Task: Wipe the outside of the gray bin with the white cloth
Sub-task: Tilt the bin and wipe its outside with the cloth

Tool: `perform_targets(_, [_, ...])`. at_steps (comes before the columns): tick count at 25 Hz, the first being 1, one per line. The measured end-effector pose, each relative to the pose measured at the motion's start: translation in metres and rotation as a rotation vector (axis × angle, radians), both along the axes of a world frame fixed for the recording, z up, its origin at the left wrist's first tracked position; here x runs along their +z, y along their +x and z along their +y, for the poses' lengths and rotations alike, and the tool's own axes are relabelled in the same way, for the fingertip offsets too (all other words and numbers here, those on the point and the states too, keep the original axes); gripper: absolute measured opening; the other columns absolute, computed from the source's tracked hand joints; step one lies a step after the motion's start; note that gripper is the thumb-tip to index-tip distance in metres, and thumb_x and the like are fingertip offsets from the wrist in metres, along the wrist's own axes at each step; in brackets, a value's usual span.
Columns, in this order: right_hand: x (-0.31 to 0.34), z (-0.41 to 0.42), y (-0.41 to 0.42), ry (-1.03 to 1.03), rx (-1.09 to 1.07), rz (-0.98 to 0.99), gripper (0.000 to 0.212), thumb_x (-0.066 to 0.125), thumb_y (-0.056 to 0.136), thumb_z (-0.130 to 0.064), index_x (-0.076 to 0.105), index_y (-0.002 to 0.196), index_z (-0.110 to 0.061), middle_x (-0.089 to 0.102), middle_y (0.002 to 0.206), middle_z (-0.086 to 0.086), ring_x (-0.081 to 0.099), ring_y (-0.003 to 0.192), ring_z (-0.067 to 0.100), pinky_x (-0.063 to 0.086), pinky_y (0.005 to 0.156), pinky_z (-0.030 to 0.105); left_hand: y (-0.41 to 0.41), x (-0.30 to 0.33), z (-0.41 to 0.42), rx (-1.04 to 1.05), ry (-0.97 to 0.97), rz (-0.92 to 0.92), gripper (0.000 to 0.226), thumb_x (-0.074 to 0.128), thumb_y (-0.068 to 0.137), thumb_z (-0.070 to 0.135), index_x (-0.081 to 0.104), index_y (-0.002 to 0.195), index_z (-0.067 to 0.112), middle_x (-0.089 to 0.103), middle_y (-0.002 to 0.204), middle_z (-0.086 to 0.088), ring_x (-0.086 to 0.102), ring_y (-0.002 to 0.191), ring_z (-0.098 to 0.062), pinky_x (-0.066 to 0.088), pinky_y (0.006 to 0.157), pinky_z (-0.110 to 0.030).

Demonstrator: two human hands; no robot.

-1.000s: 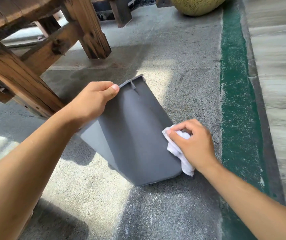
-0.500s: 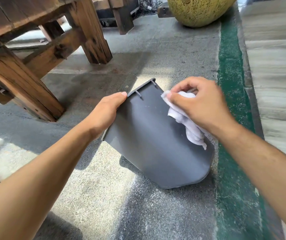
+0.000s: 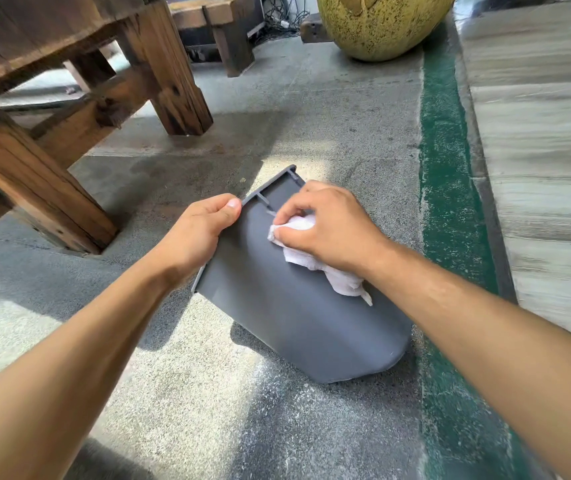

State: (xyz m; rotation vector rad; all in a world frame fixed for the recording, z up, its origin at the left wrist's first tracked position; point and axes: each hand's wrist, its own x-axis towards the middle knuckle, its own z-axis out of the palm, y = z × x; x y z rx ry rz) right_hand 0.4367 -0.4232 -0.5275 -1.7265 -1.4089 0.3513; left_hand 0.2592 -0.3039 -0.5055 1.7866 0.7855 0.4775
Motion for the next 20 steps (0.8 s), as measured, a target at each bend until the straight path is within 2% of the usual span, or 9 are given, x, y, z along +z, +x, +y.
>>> perform_targets(2, [-0.014,-0.023,0.012,-0.038,-0.001,0.045,0.011,0.084,0.075,-0.036,0.079,0.083,-0.029,0.066,0.091,-0.007,0.063,0.086,0.004,0.040,0.075,0.009,0.000,-0.003,0.004,0.011,-0.007,0.009,0.047,0.052,0.096,0.042,0.052,0.093,-0.005,0.056,0.091,-0.011,0.047,0.086,-0.024,0.035,0.082,-0.042])
perform_targets(4, [-0.032,-0.054,0.021,-0.100,0.012,0.071,0.010,0.083,0.076,-0.038,0.078,0.081,-0.031,0.066,0.094,-0.009,0.064,0.088,0.003,0.042,0.076,0.014,-0.001,-0.008,0.010,0.039,-0.025,0.008,0.042,0.053,0.094,0.039,0.056,0.094,-0.003,0.058,0.091,-0.012,0.048,0.086,-0.023,0.035,0.083,-0.041])
perform_targets(7, [-0.063,-0.103,0.023,-0.174,0.008,0.055,0.010,0.083,0.075,-0.041,0.077,0.081,-0.035,0.062,0.095,-0.012,0.063,0.090,0.005,0.045,0.076,0.019,0.000,-0.011,0.015,0.163,0.022,0.002,0.023,0.052,0.089,0.023,0.071,0.085,0.010,0.068,0.087,-0.006,0.056,0.084,-0.019,0.039,0.081,-0.037])
perform_targets(9, [-0.081,-0.130,0.020,-0.202,0.017,0.040,0.010,0.082,0.076,-0.042,0.077,0.082,-0.036,0.060,0.097,-0.012,0.064,0.092,0.008,0.046,0.079,0.021,0.004,-0.008,0.014,0.274,0.090,-0.010,0.027,0.049,0.085,0.010,0.075,0.081,0.014,0.071,0.086,-0.001,0.058,0.084,-0.015,0.041,0.079,-0.033])
perform_targets(11, [-0.090,-0.149,0.015,-0.232,0.090,0.002,0.009,0.078,0.078,-0.043,0.076,0.084,-0.037,0.057,0.099,-0.014,0.064,0.089,0.007,0.049,0.079,0.022,0.009,-0.004,0.010,0.321,0.118,-0.023,0.032,0.048,0.087,0.004,0.076,0.080,0.017,0.071,0.086,0.000,0.057,0.086,-0.011,0.041,0.077,-0.030])
perform_targets(14, [-0.088,-0.160,0.010,-0.391,0.286,-0.196,0.014,0.069,0.081,-0.048,0.075,0.089,-0.038,0.052,0.098,-0.017,0.060,0.082,0.004,0.053,0.075,0.030,0.013,0.000,0.008,0.287,0.197,0.051,0.030,0.049,0.094,0.007,0.078,0.090,0.014,0.073,0.091,0.000,0.059,0.086,-0.008,0.042,0.079,-0.026])
perform_targets(16, [-0.070,-0.155,0.010,-0.517,0.414,-0.215,0.021,0.068,0.080,-0.052,0.076,0.092,-0.037,0.054,0.099,-0.017,0.061,0.088,0.003,0.052,0.080,0.028,0.015,0.001,0.007,0.230,0.262,0.108,0.029,0.048,0.096,0.009,0.077,0.093,0.013,0.073,0.091,0.000,0.059,0.084,-0.008,0.043,0.076,-0.026])
perform_targets(18, [-0.044,-0.140,0.011,-0.454,0.396,-0.087,0.019,0.073,0.077,-0.052,0.078,0.087,-0.037,0.060,0.097,-0.016,0.063,0.091,0.005,0.051,0.080,0.025,0.016,0.003,0.005,0.173,0.305,0.137,0.029,0.047,0.099,0.010,0.076,0.094,0.012,0.072,0.087,0.001,0.058,0.078,-0.006,0.043,0.071,-0.024])
perform_targets(20, [-0.016,-0.117,0.009,-0.247,0.198,0.035,0.012,0.079,0.076,-0.048,0.080,0.082,-0.037,0.065,0.092,-0.012,0.064,0.089,0.005,0.049,0.076,0.020,0.017,0.005,0.003,0.140,0.349,0.154,0.028,0.047,0.101,0.010,0.074,0.094,0.012,0.069,0.081,0.005,0.055,0.069,0.002,0.040,0.065,-0.017])
